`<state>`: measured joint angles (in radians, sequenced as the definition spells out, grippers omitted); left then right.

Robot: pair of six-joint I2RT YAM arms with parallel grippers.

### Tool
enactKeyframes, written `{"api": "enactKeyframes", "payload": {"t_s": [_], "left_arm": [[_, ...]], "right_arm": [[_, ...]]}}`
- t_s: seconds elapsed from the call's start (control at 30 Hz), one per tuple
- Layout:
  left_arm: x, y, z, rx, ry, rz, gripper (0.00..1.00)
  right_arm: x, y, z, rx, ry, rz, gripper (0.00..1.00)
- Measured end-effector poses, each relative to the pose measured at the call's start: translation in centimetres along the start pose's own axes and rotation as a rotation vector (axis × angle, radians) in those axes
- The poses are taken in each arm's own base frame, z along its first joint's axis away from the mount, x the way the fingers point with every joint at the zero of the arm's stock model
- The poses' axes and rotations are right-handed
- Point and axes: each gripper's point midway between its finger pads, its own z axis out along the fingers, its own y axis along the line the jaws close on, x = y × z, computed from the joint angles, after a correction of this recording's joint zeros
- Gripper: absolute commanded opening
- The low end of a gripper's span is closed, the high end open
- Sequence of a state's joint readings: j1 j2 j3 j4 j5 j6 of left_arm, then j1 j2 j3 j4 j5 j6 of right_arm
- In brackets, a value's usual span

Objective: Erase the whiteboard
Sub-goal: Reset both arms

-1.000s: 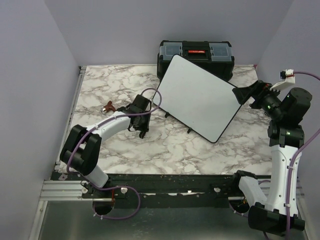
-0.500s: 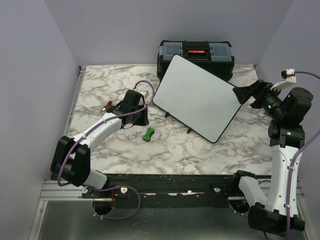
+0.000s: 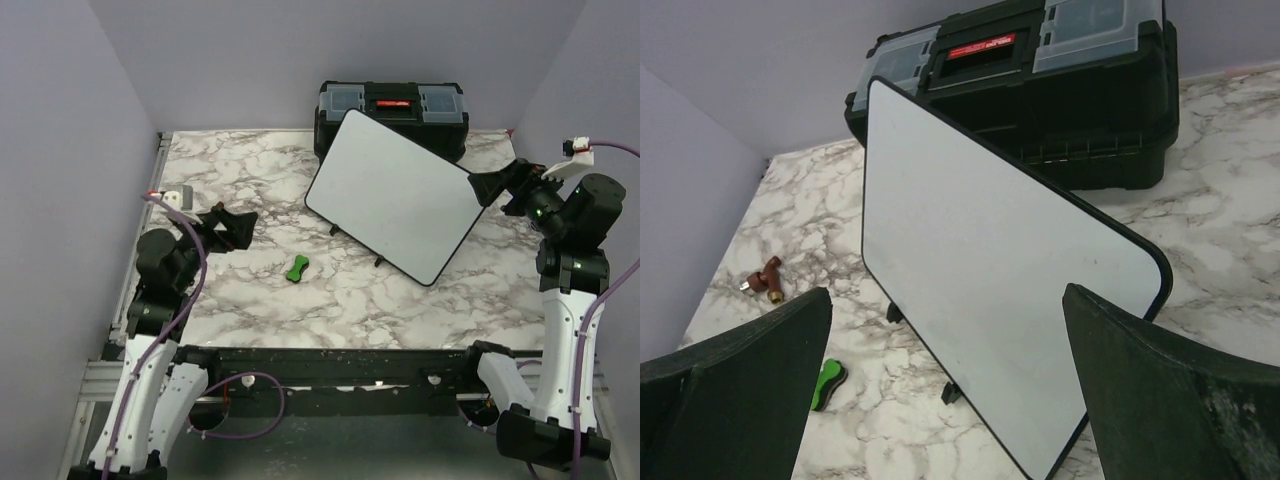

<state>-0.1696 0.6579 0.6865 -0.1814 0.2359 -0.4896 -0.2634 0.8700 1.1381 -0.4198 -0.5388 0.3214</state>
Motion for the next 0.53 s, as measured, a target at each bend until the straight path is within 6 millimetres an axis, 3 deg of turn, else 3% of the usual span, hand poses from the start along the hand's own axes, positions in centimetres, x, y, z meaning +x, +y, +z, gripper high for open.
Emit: {"api": "enactKeyframes", "payload": {"t_s": [0.1, 0.17, 0.53], "left_arm": [[-5.3, -1.9, -2.6, 0.030, -0.156, 0.045, 0.99], [-6.7, -2.4, -3.1, 0.027, -0.176, 0.061, 0.99], [-4.1, -2.2, -3.4, 0.033, -0.054, 0.068, 0.99]], "right_arm": [[-0.1, -0.5, 0.1, 0.022, -0.004, 0.001, 1.00], [-0.1, -0.7, 0.2, 0.034, -0.006, 0.001, 1.00], [-0.5, -1.9, 0.2, 0.099, -0.026, -0.022, 1.00]]}}
